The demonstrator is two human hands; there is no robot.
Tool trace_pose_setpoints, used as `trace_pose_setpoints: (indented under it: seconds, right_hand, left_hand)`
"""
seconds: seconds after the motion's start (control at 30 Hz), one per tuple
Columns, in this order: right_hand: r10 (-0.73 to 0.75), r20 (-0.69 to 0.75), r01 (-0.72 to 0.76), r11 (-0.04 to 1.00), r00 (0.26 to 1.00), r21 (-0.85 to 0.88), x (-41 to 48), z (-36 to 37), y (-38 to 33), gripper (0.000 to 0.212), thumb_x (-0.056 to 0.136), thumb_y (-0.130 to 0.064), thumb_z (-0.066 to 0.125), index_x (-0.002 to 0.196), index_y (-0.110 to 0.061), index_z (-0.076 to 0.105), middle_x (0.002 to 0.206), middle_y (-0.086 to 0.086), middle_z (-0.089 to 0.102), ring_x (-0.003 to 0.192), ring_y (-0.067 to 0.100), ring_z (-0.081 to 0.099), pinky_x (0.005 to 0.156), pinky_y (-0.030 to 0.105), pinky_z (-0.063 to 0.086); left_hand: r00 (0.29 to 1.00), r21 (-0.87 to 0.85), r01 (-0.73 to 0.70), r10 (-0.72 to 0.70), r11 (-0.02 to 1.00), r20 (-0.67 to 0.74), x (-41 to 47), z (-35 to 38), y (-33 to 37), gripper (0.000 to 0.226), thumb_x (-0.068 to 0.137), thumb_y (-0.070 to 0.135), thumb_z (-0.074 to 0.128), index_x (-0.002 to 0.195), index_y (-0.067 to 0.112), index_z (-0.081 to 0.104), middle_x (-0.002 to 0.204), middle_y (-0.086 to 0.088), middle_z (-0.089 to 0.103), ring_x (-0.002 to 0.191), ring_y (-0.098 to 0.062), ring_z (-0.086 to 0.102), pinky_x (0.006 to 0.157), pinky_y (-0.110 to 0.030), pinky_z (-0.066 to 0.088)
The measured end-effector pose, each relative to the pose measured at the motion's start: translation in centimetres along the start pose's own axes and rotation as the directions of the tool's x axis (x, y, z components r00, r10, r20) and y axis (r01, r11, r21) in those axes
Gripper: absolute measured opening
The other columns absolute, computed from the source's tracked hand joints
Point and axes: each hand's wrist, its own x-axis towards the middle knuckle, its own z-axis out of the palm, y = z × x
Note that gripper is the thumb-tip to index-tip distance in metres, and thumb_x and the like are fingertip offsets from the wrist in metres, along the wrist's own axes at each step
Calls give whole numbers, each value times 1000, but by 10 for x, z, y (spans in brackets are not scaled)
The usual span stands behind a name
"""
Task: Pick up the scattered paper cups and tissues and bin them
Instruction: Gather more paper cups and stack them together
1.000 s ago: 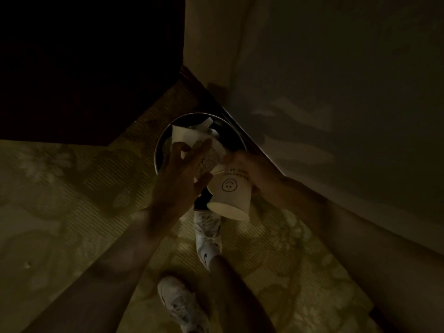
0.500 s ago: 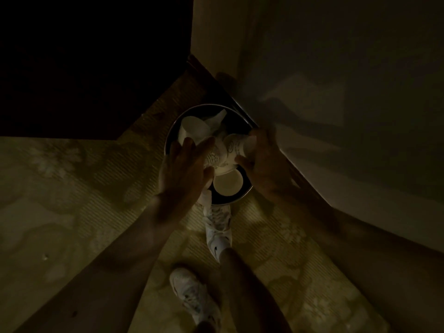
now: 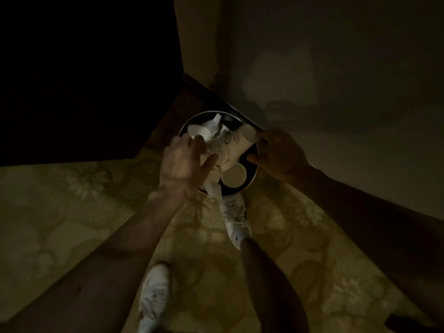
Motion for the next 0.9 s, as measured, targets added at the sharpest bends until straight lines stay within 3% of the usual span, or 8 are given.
trace_pose_setpoints:
  seconds: [0.07, 0.17, 0.4, 0.5, 0.57, 0.7, 0.8, 0.9]
  right_hand:
    - [60, -115, -53, 997, 992, 64, -39, -16, -17, 29, 88, -35, 66, 107, -13, 63, 100, 4, 62, 93, 22, 59, 71, 31, 43]
    - [200, -234, -134, 953, 951, 272, -137, -66, -53, 18, 85, -30, 64, 83, -13, 57, 71, 1, 56, 66, 21, 54, 56, 31, 37]
    - [257, -470, -81, 929, 845, 361, -425, -209, -145, 16, 91, -35, 61, 104, -26, 64, 90, -4, 62, 81, 12, 59, 74, 31, 51]
    - [330, -638, -22, 898, 695, 440, -545, -248, -176, 11, 88, -35, 65, 94, -26, 64, 84, -6, 64, 75, 6, 59, 68, 24, 48]
    - [366, -698, 14, 881, 616, 474, -623, -263, -196, 11, 87, -35, 67, 91, -25, 65, 82, -6, 66, 74, 6, 60, 68, 22, 49]
    - [387, -776, 39, 884, 498, 465, -760, -264, -227, 12, 88, -34, 67, 94, -24, 66, 86, -7, 67, 78, 6, 63, 70, 22, 52]
    - [446, -815, 27, 872, 370, 489, -851, -232, -237, 12, 87, -38, 66, 92, -27, 63, 83, -12, 63, 75, 4, 62, 63, 15, 49]
    - [553, -805, 39, 819, 216, 573, -932, -178, -243, 13, 87, -43, 65, 88, -30, 61, 79, -14, 62, 71, 3, 60, 57, 12, 45]
  left_hand:
    - [999, -64, -41, 41, 997, -13, -12, -28, 15, 30, 93, 38, 62, 73, 20, 49, 83, -2, 55, 78, -20, 53, 64, -33, 43]
    - [992, -226, -10, 38, 974, 119, -41, -93, 70, 35, 90, 30, 59, 61, 15, 47, 63, -2, 51, 64, -25, 54, 56, -37, 42]
    - [861, -461, -417, 503, 783, 74, -173, -291, 228, 41, 89, 34, 59, 56, 15, 47, 49, 7, 42, 47, -3, 40, 56, -30, 38]
    - [681, -350, -674, 731, 651, 49, -240, -371, 291, 39, 90, 38, 58, 59, 15, 50, 52, 6, 47, 52, -9, 46, 59, -34, 42]
    - [481, -175, -851, 868, 496, 125, -295, -415, 328, 35, 92, 38, 57, 65, 15, 55, 58, 5, 52, 61, -18, 54, 62, -36, 44]
    - [36, 85, -996, 926, 4, 375, -409, -481, 388, 32, 94, 41, 53, 69, 22, 53, 67, 5, 54, 66, -20, 57, 59, -34, 45]
    - [-166, -21, -985, 914, -171, 371, -478, -510, 411, 33, 94, 51, 47, 74, 28, 58, 69, 8, 57, 60, -9, 56, 56, -26, 48]
    - [-252, -242, -956, 885, -165, 392, -543, -508, 421, 38, 94, 61, 46, 75, 32, 61, 70, 7, 59, 57, -12, 57, 49, -15, 42]
